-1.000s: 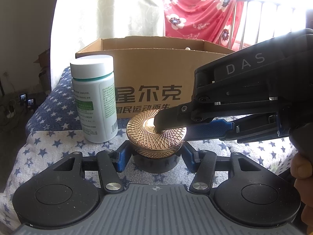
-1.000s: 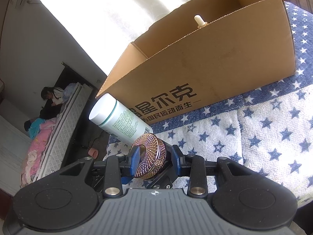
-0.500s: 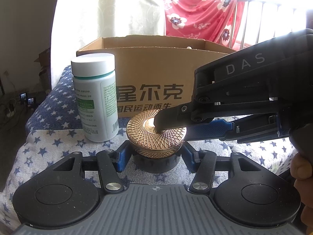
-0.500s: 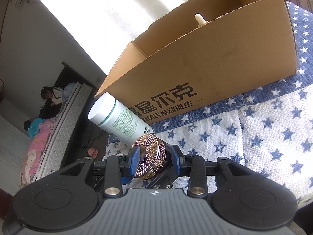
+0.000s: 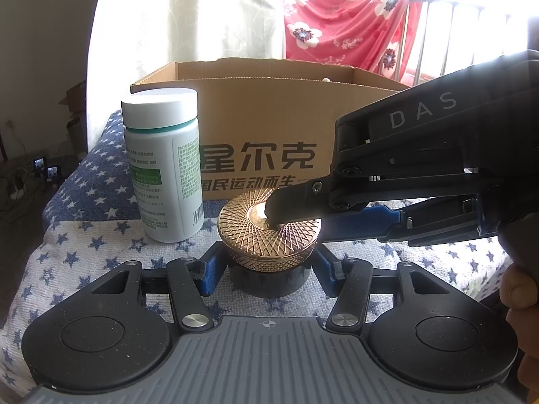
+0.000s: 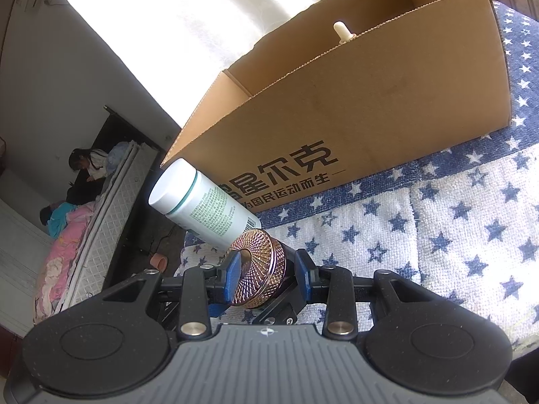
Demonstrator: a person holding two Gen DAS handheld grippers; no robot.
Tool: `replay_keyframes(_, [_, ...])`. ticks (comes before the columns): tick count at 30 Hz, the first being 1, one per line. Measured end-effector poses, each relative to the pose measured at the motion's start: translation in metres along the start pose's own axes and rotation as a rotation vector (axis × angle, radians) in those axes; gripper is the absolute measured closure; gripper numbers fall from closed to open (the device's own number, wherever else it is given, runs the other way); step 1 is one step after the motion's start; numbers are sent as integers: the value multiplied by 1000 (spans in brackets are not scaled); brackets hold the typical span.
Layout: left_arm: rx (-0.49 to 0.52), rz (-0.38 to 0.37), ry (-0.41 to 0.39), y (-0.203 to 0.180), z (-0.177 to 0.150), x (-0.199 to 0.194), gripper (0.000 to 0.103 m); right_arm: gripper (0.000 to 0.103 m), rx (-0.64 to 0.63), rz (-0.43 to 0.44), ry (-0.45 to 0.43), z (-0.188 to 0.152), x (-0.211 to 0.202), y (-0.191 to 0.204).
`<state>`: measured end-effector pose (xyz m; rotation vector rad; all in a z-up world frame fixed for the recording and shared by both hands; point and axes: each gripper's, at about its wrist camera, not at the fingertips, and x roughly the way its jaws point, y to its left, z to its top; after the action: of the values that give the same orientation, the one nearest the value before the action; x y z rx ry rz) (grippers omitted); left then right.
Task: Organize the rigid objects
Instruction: 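Close the right gripper on the gold-lidded jar and hold it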
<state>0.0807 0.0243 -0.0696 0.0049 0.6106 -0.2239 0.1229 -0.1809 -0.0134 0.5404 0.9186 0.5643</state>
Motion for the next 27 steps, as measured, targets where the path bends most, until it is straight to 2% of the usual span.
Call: replay_keyframes(27, [-5, 4, 9, -3, -3, 0, 48, 65, 8, 1, 7, 2, 5, -3])
